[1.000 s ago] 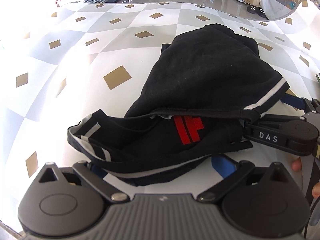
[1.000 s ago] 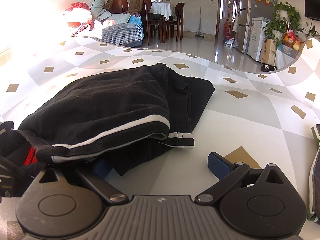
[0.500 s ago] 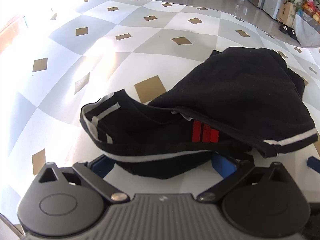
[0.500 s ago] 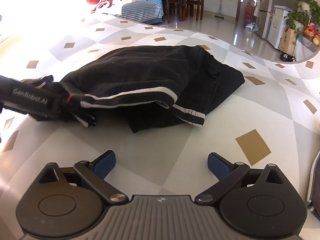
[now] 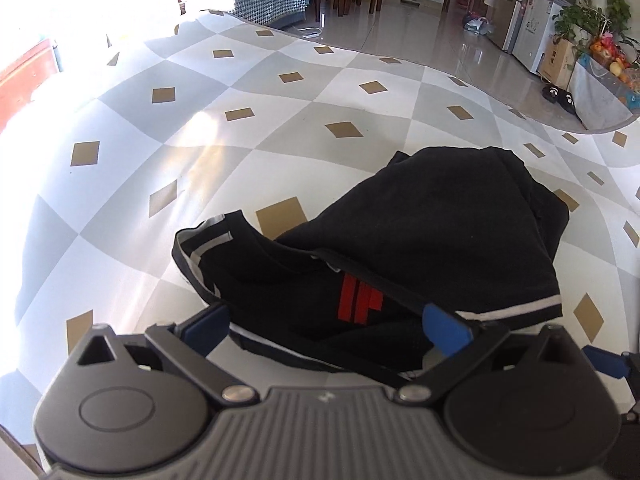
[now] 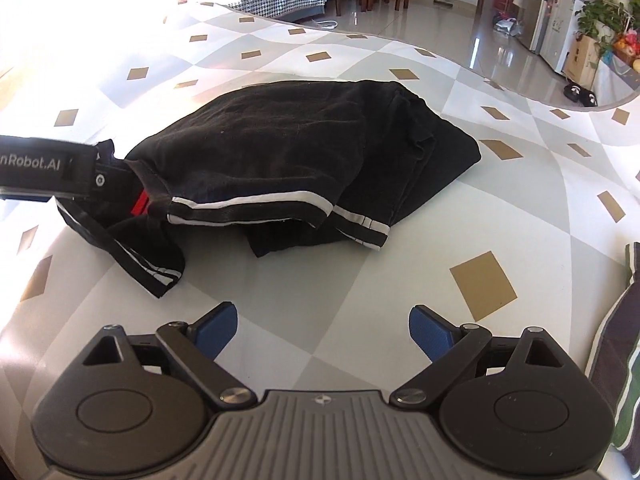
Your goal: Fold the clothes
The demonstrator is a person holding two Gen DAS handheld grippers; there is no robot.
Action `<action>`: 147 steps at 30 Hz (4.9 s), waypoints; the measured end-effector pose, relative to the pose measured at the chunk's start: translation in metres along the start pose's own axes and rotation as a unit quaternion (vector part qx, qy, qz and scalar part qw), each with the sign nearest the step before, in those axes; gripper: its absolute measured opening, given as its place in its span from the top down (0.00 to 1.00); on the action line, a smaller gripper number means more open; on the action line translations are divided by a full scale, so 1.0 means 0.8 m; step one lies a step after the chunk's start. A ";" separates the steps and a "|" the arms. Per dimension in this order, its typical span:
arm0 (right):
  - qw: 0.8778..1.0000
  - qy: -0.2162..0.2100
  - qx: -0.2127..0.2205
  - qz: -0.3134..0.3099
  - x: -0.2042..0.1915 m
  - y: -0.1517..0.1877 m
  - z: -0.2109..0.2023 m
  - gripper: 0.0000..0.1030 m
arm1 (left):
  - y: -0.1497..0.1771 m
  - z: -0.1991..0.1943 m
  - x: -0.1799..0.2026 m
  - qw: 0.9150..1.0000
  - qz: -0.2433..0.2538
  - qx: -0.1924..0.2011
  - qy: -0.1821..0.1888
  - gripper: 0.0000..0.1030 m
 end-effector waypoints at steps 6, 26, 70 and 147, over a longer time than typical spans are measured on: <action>1.000 0.011 -0.026 -0.004 -0.009 -0.007 -0.007 0.10 | 0.009 -0.001 0.008 1.000 0.018 -0.006 0.000 0.00; 0.999 0.013 -0.032 0.020 -0.002 0.024 0.000 0.10 | 0.048 -0.004 -0.002 0.999 0.027 -0.021 -0.036 0.00; 0.977 0.150 0.105 0.113 0.002 0.004 0.053 0.00 | 0.051 0.046 0.020 0.996 0.032 -0.018 -0.075 0.00; 0.976 0.149 0.110 0.113 0.003 0.003 0.056 0.00 | 0.039 0.001 -0.005 1.000 0.018 -0.009 -0.015 0.00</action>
Point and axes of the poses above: each gripper's, at about its wrist camera, not at the fingertips, and z roughly the way its jaws point, x to its right, y to its underside, the point moved 1 cm from there along z, roughly the way its jaws point, and after that the axes turned 12 degrees about -z, right-handed, at the moved point
